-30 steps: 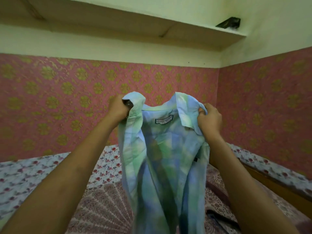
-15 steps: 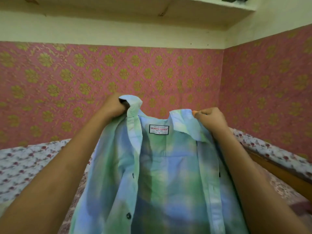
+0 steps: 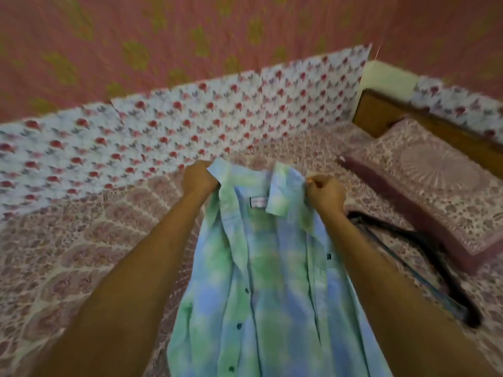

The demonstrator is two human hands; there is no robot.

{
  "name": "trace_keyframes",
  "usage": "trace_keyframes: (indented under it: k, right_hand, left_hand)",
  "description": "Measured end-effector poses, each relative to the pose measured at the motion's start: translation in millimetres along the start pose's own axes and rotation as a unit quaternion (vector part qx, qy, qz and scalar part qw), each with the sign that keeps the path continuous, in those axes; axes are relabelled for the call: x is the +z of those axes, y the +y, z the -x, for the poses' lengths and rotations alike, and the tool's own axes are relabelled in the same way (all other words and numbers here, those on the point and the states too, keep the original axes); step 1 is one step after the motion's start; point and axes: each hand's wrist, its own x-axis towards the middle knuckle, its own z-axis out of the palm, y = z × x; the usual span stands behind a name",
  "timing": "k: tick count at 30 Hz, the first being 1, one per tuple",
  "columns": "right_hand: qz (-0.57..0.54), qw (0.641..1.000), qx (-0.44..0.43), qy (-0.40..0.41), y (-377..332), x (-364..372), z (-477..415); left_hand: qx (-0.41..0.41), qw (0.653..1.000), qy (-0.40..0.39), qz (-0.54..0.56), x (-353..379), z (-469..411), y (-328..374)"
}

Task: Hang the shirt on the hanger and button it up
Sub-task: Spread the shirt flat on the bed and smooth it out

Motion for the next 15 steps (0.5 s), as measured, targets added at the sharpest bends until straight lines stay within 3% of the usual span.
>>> trace_keyframes:
  k: [3, 8, 13, 15]
  right_hand:
    - [0.026, 0.995, 0.023, -0.098, 49, 62, -12]
    - [0.072, 0.971, 0.019, -0.229, 135, 128, 32]
    - [0.106, 0.952, 0.066, -0.279, 185, 184, 79]
    - [0.129, 0.941, 0.084, -0.300, 193, 204, 95]
  left_hand:
    - [0.015, 0.991, -0.089, 0.096, 75, -26, -40]
    - [-0.020, 0.982, -0.181, 0.049, 170, 4, -147]
    - [-0.129, 0.974, -0.177, 0.057, 198, 51, -252]
    - [-0.164, 0.971, -0.173, 0.008, 195, 67, -275]
